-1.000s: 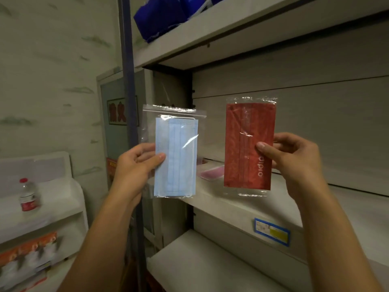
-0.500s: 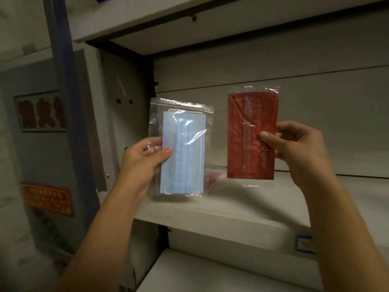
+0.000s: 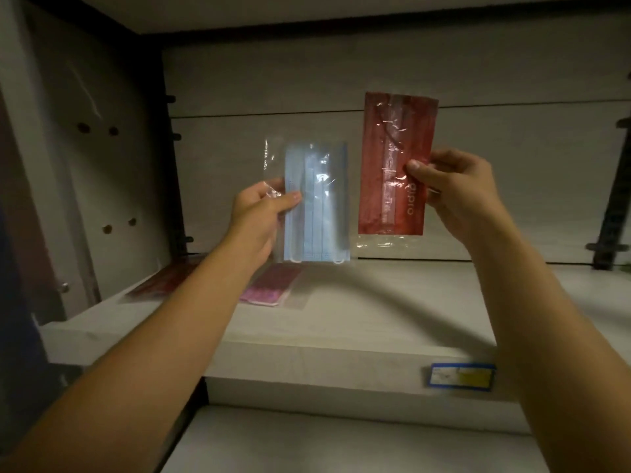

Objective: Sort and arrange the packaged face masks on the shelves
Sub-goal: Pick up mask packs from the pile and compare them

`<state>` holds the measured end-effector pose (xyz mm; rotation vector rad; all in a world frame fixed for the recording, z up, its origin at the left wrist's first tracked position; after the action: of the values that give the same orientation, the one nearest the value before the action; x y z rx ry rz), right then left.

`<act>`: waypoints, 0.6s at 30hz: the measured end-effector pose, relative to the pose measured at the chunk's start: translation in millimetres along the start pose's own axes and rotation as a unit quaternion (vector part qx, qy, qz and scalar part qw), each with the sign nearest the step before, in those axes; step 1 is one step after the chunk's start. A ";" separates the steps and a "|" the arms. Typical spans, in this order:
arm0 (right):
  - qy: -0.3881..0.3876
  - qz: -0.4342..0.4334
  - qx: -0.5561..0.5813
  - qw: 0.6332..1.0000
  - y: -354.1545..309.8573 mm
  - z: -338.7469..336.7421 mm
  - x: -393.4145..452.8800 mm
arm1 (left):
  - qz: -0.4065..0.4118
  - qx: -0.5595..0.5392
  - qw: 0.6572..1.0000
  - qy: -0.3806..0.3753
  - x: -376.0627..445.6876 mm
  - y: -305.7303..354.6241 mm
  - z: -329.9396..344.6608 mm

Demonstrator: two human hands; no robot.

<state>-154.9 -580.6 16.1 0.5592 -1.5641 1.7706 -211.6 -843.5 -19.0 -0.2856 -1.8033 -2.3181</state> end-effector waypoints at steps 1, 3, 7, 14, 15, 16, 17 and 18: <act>0.001 0.002 0.006 1.000 1.0 -3.7 5.4 | -0.005 -0.003 1.000 -0.004 8.0 -3.0 7.1; 0.000 0.006 0.021 1.000 4.3 -11.4 17.5 | -0.015 0.005 1.000 -0.005 20.4 -9.4 17.1; -0.010 0.012 0.008 1.000 16.5 -29.6 37.0 | -0.032 0.024 0.998 -0.039 29.0 -30.5 26.1; -0.036 0.052 0.039 0.997 64.1 -44.4 40.2 | -0.073 0.076 0.990 -0.092 26.6 -62.2 33.1; -0.046 0.050 0.039 0.997 66.9 -43.1 39.8 | -0.080 0.100 0.987 -0.100 24.2 -65.5 34.2; -0.053 0.047 0.039 0.997 68.7 -42.1 39.3 | -0.087 0.123 0.983 -0.109 21.0 -68.4 35.0; -0.058 0.045 0.040 0.997 70.0 -41.5 38.6 | -0.091 0.144 0.978 -0.117 18.9 -71.8 35.4; -0.059 0.047 0.046 0.996 71.4 -42.0 38.5 | -0.093 0.164 0.974 -0.125 17.3 -74.8 35.4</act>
<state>-227.8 -533.2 -11.9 0.6530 -1.6190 1.9185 -247.0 -791.6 -75.6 -0.3833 -2.3927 -2.1240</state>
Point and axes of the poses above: each hand's wrist, its own x-axis towards the middle knuckle, its own z-axis out of the palm, y = z × x, the point moved 2 cm from there along x, towards the middle knuckle, and after that the axes turned 10 degrees about -z, right-handed, at the moved point
